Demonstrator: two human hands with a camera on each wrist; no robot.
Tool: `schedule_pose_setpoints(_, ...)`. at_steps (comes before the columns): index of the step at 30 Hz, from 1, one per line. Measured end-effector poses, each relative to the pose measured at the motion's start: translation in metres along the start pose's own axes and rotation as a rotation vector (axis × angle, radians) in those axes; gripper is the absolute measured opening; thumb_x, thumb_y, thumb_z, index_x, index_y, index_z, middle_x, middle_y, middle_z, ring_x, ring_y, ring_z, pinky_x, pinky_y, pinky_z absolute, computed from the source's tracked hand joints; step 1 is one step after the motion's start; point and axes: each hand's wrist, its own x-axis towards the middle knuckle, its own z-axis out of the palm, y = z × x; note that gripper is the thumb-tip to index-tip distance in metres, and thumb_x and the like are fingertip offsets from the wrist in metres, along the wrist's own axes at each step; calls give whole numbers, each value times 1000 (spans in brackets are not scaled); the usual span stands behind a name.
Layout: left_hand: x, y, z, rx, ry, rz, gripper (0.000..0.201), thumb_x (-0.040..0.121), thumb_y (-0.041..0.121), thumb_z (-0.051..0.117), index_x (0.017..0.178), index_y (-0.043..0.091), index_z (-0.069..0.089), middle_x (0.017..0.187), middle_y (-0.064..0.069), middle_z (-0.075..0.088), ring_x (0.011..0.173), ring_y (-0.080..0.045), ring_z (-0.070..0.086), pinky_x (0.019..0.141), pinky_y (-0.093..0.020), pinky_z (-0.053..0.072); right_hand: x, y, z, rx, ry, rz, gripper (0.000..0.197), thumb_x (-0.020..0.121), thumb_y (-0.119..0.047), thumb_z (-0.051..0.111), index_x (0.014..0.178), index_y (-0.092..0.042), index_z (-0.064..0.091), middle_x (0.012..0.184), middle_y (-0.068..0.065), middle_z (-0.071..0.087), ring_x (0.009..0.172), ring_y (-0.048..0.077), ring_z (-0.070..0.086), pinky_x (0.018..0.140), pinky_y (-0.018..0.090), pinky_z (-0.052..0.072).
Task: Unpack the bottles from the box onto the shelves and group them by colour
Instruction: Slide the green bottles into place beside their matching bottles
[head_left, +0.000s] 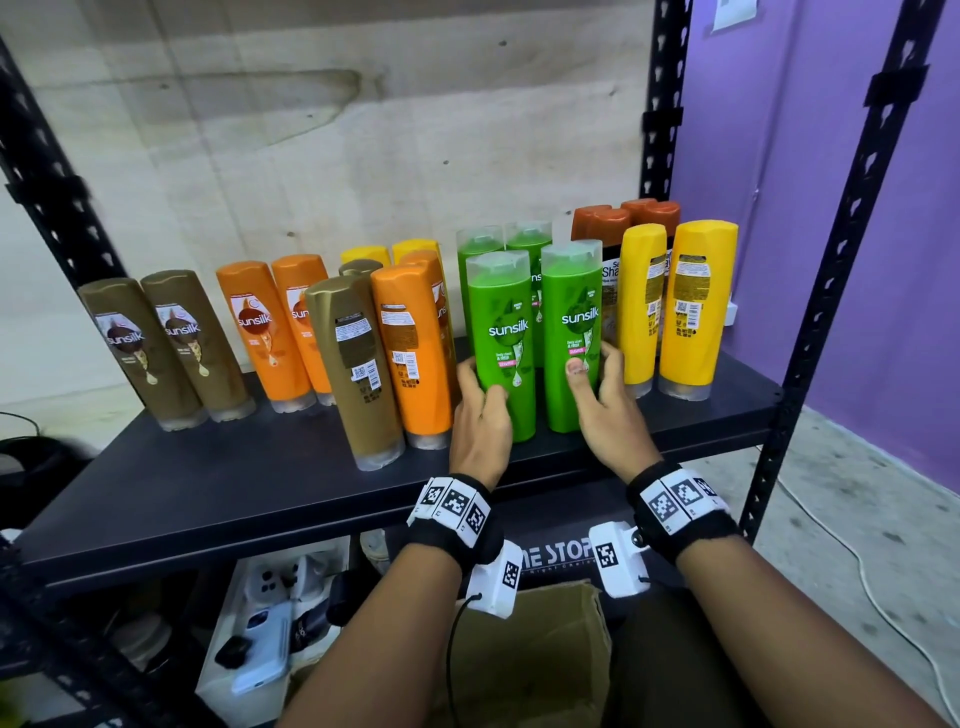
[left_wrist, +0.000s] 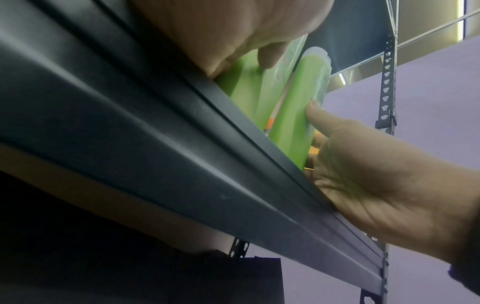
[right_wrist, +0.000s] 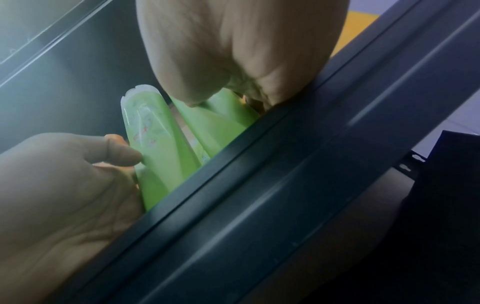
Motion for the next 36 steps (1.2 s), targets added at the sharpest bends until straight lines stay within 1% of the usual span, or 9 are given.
schedule_pose_setpoints(10, -3, 2, 3, 23, -68, 17, 40, 85, 28, 39, 125, 31, 37, 107, 7, 63, 92, -6, 61, 84, -39, 48, -2, -1, 1, -6, -16, -26, 55, 96, -67, 43, 140, -36, 30, 126, -19, 55, 108, 2, 57, 92, 32, 43)
schedule_pose_setpoints(13, -6, 5, 5, 32, -29, 42, 50, 85, 26, 49, 132, 35, 33, 118, 13, 59, 104, -1, 58, 91, -27, 45, -2, -6, 0, 23, -17, -30, 58, 96, -62, 48, 143, -32, 31, 128, -21, 55, 108, -11, 55, 96, 31, 44)
schedule_pose_setpoints(16, -9, 8, 5, 82, 42, 104, 64, 87, 19, 61, 145, 23, 33, 132, 5, 54, 119, -7, 52, 99, -18, 38, -1, -15, -4, 59, -21, -21, 65, 97, -59, 50, 149, -26, 29, 145, -8, 48, 130, 7, 48, 113, 42, 41)
schedule_pose_setpoints(20, -6, 17, 5, 145, 68, 150, 68, 90, 18, 65, 149, 18, 32, 138, 1, 52, 123, -8, 49, 105, -24, 38, 4, -32, -15, 34, -69, -58, 73, 95, -62, 53, 153, -28, 22, 155, -1, 43, 141, 14, 43, 116, 50, 38)
schedule_pose_setpoints(24, 1, 33, 3, 222, 97, 174, 78, 89, 21, 67, 154, 15, 26, 148, -5, 45, 128, -8, 43, 104, -19, 32, 15, -56, -31, -41, -61, -161, 75, 96, -46, 65, 153, -33, 19, 148, -4, 49, 136, 13, 49, 111, 48, 45)
schedule_pose_setpoints(26, 7, 45, 0, 244, 96, 178, 80, 89, 20, 68, 155, 12, 24, 152, -9, 42, 137, -17, 41, 109, -22, 32, 22, -67, -38, -74, -47, -200, 79, 95, -39, 69, 155, -31, 18, 144, -1, 50, 130, 15, 55, 105, 47, 50)
schedule_pose_setpoints(30, 18, 69, -8, 313, 63, 196, 81, 90, 24, 70, 155, 8, 24, 156, -11, 38, 144, -24, 36, 118, -40, 34, 32, -84, -47, -233, -23, -281, 92, 90, -31, 75, 158, -28, 12, 153, 9, 41, 117, 17, 59, 93, 17, 47)
schedule_pose_setpoints(33, 23, 82, -14, 388, 18, 184, 83, 90, 28, 72, 155, 8, 23, 156, -11, 38, 145, -25, 36, 119, -39, 34, 35, -89, -46, -301, -41, -241, 102, 89, -30, 77, 160, -28, 4, 161, 8, 29, 142, 23, 40, 105, 20, 31)
schedule_pose_setpoints(36, 25, 89, -16, 480, -20, 172, 87, 90, 30, 73, 156, 8, 19, 156, -14, 36, 145, -27, 35, 118, -38, 33, 35, -90, -42, -341, -48, -190, 108, 89, -30, 78, 161, -27, -2, 163, 8, 21, 146, 25, 35, 107, 25, 30)
